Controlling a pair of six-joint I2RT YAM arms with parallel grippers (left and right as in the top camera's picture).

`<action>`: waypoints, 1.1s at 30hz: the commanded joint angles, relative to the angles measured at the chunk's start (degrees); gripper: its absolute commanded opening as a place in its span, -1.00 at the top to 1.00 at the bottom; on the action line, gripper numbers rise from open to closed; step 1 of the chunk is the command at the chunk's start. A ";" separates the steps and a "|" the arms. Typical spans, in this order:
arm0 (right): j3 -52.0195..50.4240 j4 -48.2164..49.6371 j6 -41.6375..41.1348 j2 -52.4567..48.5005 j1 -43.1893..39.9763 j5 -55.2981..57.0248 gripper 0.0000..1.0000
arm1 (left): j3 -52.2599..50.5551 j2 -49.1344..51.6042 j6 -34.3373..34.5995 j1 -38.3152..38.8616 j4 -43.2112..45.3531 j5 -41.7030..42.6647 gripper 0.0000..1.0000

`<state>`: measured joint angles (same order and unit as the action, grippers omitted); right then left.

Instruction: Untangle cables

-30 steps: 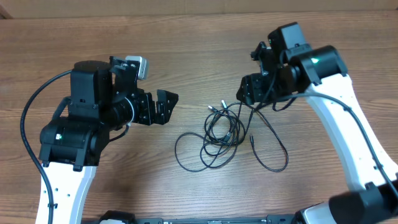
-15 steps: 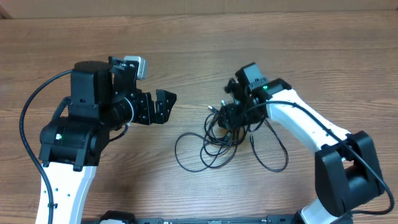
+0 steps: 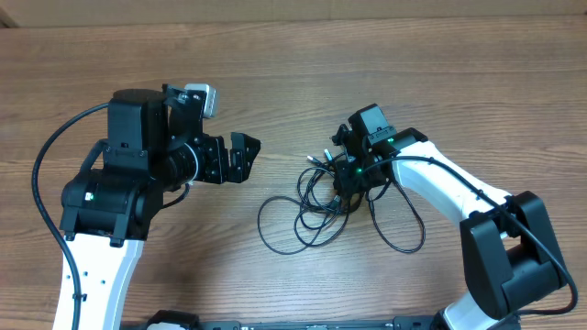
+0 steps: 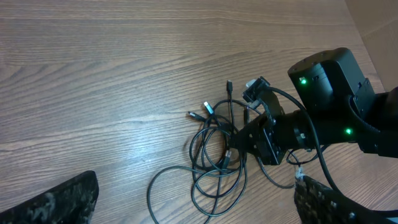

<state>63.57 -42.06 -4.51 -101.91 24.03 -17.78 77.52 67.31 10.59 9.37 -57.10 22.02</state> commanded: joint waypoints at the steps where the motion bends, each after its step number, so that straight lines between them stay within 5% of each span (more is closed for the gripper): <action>1: -0.17 -0.15 0.04 0.11 0.02 -1.22 0.92 | 0.70 0.20 -0.31 0.02 0.07 -0.20 -1.00; 8: 3.13 0.44 6.19 7.28 -3.37 -39.60 0.92 | 0.70 0.20 -0.31 0.02 -1.22 -0.17 -1.00; 14: 17.49 -7.93 2.45 17.51 -7.63 -37.16 0.92 | 0.70 0.20 -0.28 0.02 -1.88 -0.15 -0.99; 23: 59.41 -18.16 -6.80 21.27 -14.75 -26.10 0.93 | 0.70 0.20 -0.28 0.02 -2.40 -0.15 -1.00; 33: 68.63 -14.34 -13.53 21.20 -25.35 -22.01 0.93 | 0.70 0.20 -0.33 0.02 -4.26 -0.17 -1.00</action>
<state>130.58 -57.41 -15.51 -80.68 2.42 -42.17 77.52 67.31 10.59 9.37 -60.69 22.02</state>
